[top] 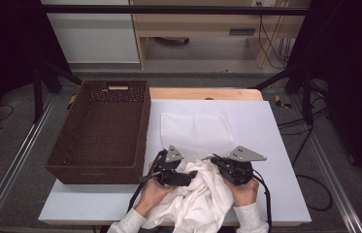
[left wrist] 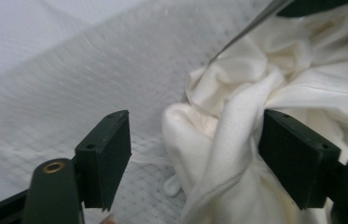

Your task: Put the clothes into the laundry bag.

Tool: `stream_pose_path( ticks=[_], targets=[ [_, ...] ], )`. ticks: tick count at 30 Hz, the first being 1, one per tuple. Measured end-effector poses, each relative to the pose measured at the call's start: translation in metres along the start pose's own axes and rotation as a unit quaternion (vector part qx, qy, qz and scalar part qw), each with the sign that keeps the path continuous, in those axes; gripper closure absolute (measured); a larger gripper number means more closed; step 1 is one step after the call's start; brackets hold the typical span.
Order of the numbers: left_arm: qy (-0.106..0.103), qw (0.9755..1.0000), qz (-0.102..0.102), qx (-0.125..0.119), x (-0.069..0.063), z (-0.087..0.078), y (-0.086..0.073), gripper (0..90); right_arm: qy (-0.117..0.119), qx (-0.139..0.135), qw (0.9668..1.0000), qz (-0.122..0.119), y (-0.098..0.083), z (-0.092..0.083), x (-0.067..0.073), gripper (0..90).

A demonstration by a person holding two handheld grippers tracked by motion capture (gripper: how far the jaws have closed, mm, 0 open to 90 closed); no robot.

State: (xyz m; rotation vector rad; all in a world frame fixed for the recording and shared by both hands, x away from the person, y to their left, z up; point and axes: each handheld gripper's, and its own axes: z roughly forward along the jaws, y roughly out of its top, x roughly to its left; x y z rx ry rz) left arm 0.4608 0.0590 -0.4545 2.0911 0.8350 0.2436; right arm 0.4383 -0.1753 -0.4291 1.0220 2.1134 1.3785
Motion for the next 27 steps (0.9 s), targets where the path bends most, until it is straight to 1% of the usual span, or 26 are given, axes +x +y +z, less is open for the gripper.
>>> stream_pose_path(
  ticks=[1, 2, 3, 5, 6, 7, 8, 10, 13, 14, 16, 17, 18, 19, 21, 22, 23, 24, 26, 27],
  targets=[
    [-0.002, 1.0000, 0.002, 0.001, -0.001, 0.004, -0.003, 28.4, 0.000, 0.002, 1.0000, -0.002, 0.000, 0.001, 0.000, 88.9],
    [-0.017, 0.9998, 0.004, -0.003, -0.001, 0.007, -0.006, 35.9, -0.001, 0.003, 1.0000, -0.002, -0.001, 0.002, 0.001, 88.9],
    [-0.040, 0.9991, -0.001, -0.013, -0.001, 0.007, -0.010, 48.5, 0.000, 0.003, 1.0000, -0.001, -0.001, 0.002, 0.001, 88.9],
    [-0.048, 0.9987, -0.004, -0.017, -0.004, 0.006, -0.011, 65.7, 0.000, 0.001, 1.0000, -0.002, -0.001, 0.003, 0.000, 88.8],
    [-0.045, 0.9988, 0.003, -0.019, -0.007, 0.004, -0.011, 73.0, 0.000, 0.000, 1.0000, 0.000, -0.002, 0.003, 0.000, 88.9],
    [-0.042, 0.9989, 0.007, -0.019, -0.010, 0.002, -0.010, 77.4, 0.001, -0.001, 1.0000, 0.000, -0.002, 0.004, 0.000, 88.9],
    [-0.040, 0.9989, 0.012, -0.023, -0.015, 0.000, -0.010, 79.1, 0.001, 0.000, 1.0000, 0.001, -0.002, 0.005, 0.000, 88.9],
    [-0.049, 0.9979, 0.023, -0.036, -0.025, -0.006, -0.008, 80.4, 0.002, -0.001, 1.0000, 0.000, -0.003, 0.006, 0.001, 88.9],
    [-0.065, 0.9955, 0.036, -0.058, -0.042, -0.014, -0.002, 80.8, 0.004, -0.004, 1.0000, 0.000, -0.004, 0.007, 0.002, 88.9],
    [-0.065, 0.9951, 0.047, -0.059, -0.049, -0.014, 0.001, 80.8, 0.005, -0.006, 1.0000, 0.000, -0.004, 0.007, 0.002, 88.9],
    [-0.053, 0.9949, 0.068, -0.052, -0.059, -0.009, 0.007, 80.8, 0.009, -0.010, 0.9999, -0.003, -0.004, 0.007, 0.002, 88.9],
    [-0.052, 0.9952, 0.068, -0.048, -0.060, -0.004, 0.009, 80.7, 0.010, -0.010, 0.9999, -0.005, -0.004, 0.007, 0.002, 88.9],
    [-0.051, 0.9955, 0.065, -0.045, -0.060, 0.000, 0.011, 80.7, 0.010, -0.008, 0.9999, -0.002, -0.005, 0.006, 0.003, 88.9],
    [-0.048, 0.9960, 0.061, -0.044, -0.058, 0.004, 0.013, 80.7, 0.009, -0.009, 0.9999, -0.004, -0.005, 0.006, 0.003, 88.9],
    [-0.041, 0.9973, 0.052, -0.032, -0.053, 0.013, 0.014, 80.5, 0.009, -0.011, 0.9999, -0.004, -0.005, 0.005, 0.002, 88.9],
    [-0.031, 0.9983, 0.045, -0.020, -0.049, 0.019, 0.014, 80.3, 0.014, -0.015, 0.9998, -0.003, -0.005, 0.004, 0.001, 88.9],
    [-0.012, 0.9991, 0.040, -0.007, -0.045, 0.025, 0.013, 80.3, 0.014, -0.015, 0.9998, -0.003, -0.005, 0.004, 0.001, 88.9],
    [-0.007, 0.9992, 0.040, -0.002, -0.043, 0.028, 0.011, 80.1, 0.020, -0.019, 0.9996, 0.000, -0.004, 0.002, 0.001, 88.9],
    [-0.008, 0.9994, 0.033, -0.005, -0.038, 0.032, 0.010, 79.6, 0.022, -0.022, 0.9995, -0.003, -0.003, 0.000, 0.001, 88.9],
    [-0.007, 0.9994, 0.032, -0.006, -0.036, 0.033, 0.010, 79.2, 0.022, -0.023, 0.9995, -0.003, -0.002, -0.002, 0.001, 88.9]
  ],
)
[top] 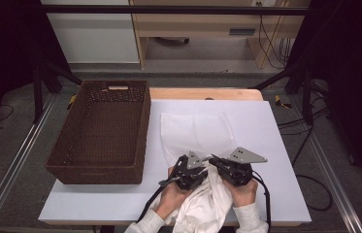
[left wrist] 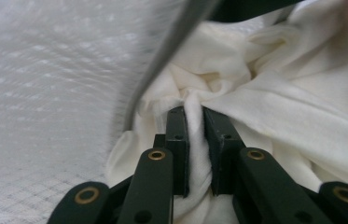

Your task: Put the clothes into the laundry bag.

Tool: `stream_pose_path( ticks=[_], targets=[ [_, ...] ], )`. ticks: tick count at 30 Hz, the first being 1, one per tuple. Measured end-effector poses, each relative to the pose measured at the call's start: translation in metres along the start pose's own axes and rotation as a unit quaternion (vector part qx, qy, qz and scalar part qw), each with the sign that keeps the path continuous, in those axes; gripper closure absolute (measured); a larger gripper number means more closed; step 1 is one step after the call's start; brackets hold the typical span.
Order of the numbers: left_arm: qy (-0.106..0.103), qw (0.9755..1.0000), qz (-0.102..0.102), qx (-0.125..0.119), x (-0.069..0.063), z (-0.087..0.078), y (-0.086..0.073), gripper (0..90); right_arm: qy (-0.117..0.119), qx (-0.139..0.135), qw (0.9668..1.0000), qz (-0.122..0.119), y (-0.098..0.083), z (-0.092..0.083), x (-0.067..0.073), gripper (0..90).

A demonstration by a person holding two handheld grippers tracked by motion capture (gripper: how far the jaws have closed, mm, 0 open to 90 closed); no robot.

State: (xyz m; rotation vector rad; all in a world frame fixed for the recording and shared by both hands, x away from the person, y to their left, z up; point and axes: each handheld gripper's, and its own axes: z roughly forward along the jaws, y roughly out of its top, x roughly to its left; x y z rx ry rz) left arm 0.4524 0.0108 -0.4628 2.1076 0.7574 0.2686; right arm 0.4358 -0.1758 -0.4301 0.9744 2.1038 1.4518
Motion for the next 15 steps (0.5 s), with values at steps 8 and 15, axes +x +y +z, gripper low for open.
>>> stream_pose_path(
  ticks=[8, 15],
  targets=[
    [0.037, 0.9987, 0.001, -0.035, 0.003, -0.028, 0.001, 37.3, -0.011, 0.005, 0.9999, 0.000, -0.002, -0.003, -0.004, 88.9],
    [0.055, 0.9979, 0.017, -0.029, 0.006, -0.024, 0.014, 29.0, -0.014, 0.006, 0.9999, -0.001, 0.003, -0.005, -0.003, 88.8]
  ],
)
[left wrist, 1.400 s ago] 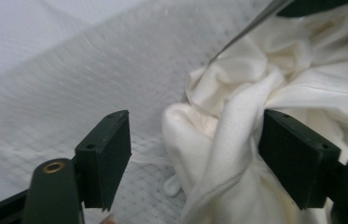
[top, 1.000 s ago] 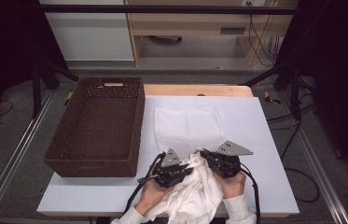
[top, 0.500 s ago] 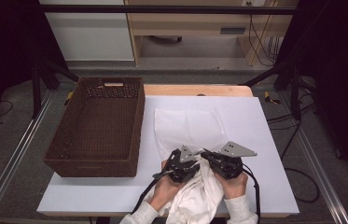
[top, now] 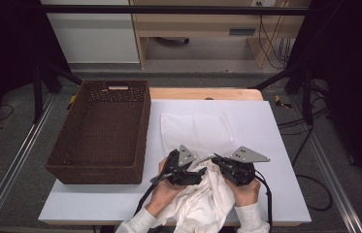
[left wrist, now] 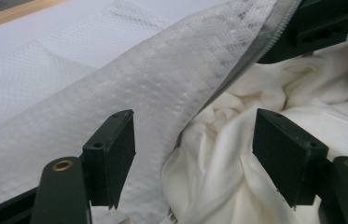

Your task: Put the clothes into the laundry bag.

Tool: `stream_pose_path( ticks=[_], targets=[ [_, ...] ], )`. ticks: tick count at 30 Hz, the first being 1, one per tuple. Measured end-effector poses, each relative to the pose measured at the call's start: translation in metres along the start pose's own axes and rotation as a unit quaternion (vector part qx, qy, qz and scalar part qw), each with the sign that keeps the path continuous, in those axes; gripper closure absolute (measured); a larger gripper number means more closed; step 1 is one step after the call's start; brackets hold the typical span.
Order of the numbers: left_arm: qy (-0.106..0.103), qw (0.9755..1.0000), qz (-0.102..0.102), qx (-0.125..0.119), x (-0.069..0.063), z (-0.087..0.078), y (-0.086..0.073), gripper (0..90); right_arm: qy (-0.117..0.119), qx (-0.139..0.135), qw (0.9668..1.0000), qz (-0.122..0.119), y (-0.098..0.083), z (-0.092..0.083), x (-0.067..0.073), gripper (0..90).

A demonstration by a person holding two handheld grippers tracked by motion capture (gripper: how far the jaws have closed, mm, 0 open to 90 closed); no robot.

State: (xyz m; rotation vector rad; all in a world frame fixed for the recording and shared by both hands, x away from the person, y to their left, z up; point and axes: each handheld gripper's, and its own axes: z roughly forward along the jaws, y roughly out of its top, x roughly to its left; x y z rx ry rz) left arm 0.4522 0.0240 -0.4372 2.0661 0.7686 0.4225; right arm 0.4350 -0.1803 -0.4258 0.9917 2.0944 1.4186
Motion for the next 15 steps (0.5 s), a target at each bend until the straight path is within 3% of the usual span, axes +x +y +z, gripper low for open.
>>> stream_pose_path(
  ticks=[4, 6, 7, 10, 15],
  targets=[
    [0.011, 0.9997, -0.012, -0.018, -0.004, 0.013, 0.005, 31.7, -0.003, 0.000, 1.0000, -0.004, 0.002, -0.002, 0.001, 88.9],
    [0.015, 0.9993, -0.025, -0.025, -0.002, 0.016, 0.006, 37.2, -0.002, 0.000, 1.0000, -0.002, 0.001, -0.001, 0.001, 88.9],
    [0.017, 0.9991, -0.028, -0.027, -0.001, 0.016, 0.006, 44.0, -0.002, 0.000, 1.0000, -0.003, 0.001, -0.001, 0.001, 88.9],
    [0.027, 0.9992, -0.018, -0.024, 0.000, 0.015, 0.005, 61.7, -0.003, -0.002, 1.0000, -0.002, 0.002, -0.002, 0.000, 88.9],
    [0.051, 0.9982, 0.022, -0.022, -0.001, -0.004, 0.004, 84.7, -0.021, 0.006, 0.9997, -0.010, 0.001, -0.001, 0.001, 88.9]
  ],
)
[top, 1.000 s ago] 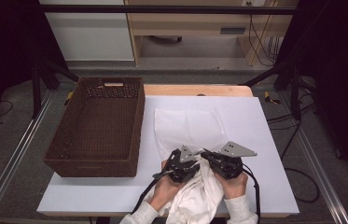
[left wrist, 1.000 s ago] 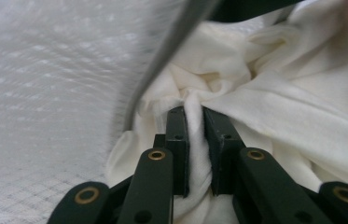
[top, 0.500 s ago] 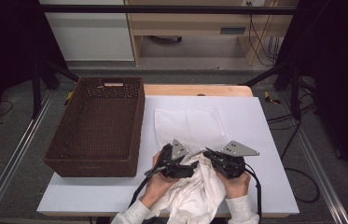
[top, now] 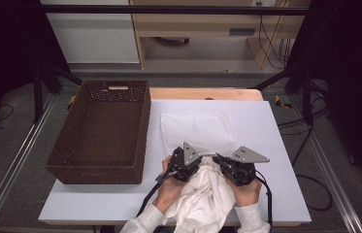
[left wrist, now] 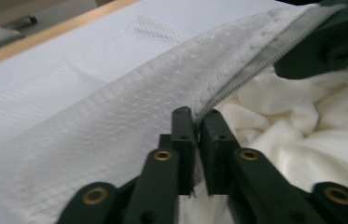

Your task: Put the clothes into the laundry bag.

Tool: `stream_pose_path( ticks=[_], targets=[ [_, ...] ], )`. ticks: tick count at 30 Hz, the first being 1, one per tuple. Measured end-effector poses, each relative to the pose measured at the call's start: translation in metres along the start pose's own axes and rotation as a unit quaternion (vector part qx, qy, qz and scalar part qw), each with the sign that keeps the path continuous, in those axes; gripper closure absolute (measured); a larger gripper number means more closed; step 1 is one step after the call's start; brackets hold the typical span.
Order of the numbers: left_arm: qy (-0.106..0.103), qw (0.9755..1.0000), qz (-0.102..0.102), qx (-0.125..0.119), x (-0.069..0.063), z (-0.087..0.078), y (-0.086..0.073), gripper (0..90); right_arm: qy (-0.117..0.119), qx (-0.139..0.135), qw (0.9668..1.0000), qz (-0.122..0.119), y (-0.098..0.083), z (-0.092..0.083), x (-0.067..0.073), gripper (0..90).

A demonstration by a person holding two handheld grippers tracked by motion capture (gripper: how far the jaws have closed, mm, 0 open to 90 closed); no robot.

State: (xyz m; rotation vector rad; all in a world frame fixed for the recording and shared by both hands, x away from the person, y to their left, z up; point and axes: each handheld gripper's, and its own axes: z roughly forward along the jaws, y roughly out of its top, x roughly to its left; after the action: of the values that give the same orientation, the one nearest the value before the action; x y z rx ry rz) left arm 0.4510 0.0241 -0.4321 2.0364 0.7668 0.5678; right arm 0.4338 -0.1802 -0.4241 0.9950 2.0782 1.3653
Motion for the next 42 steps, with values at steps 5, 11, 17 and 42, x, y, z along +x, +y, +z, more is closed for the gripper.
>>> stream_pose_path(
  ticks=[5, 11, 17, 42],
  targets=[
    [0.004, 0.9994, 0.032, -0.009, -0.001, -0.040, 0.003, 87.8, 0.000, 0.005, 1.0000, -0.004, 0.000, 0.003, 0.003, 88.9],
    [-0.009, 0.9990, 0.040, 0.017, -0.011, -0.057, -0.004, 86.6, 0.008, 0.009, 0.9998, -0.019, 0.003, 0.005, 0.012, 88.9],
    [-0.054, 0.9983, 0.020, 0.009, -0.001, -0.044, -0.031, 49.6, 0.008, 0.006, 1.0000, -0.001, -0.001, 0.005, 0.007, 89.0],
    [-0.135, 0.9908, -0.001, -0.012, -0.037, -0.030, -0.013, 78.6, 0.023, -0.001, 0.9997, 0.007, -0.008, 0.013, 0.007, 88.9]
  ],
)
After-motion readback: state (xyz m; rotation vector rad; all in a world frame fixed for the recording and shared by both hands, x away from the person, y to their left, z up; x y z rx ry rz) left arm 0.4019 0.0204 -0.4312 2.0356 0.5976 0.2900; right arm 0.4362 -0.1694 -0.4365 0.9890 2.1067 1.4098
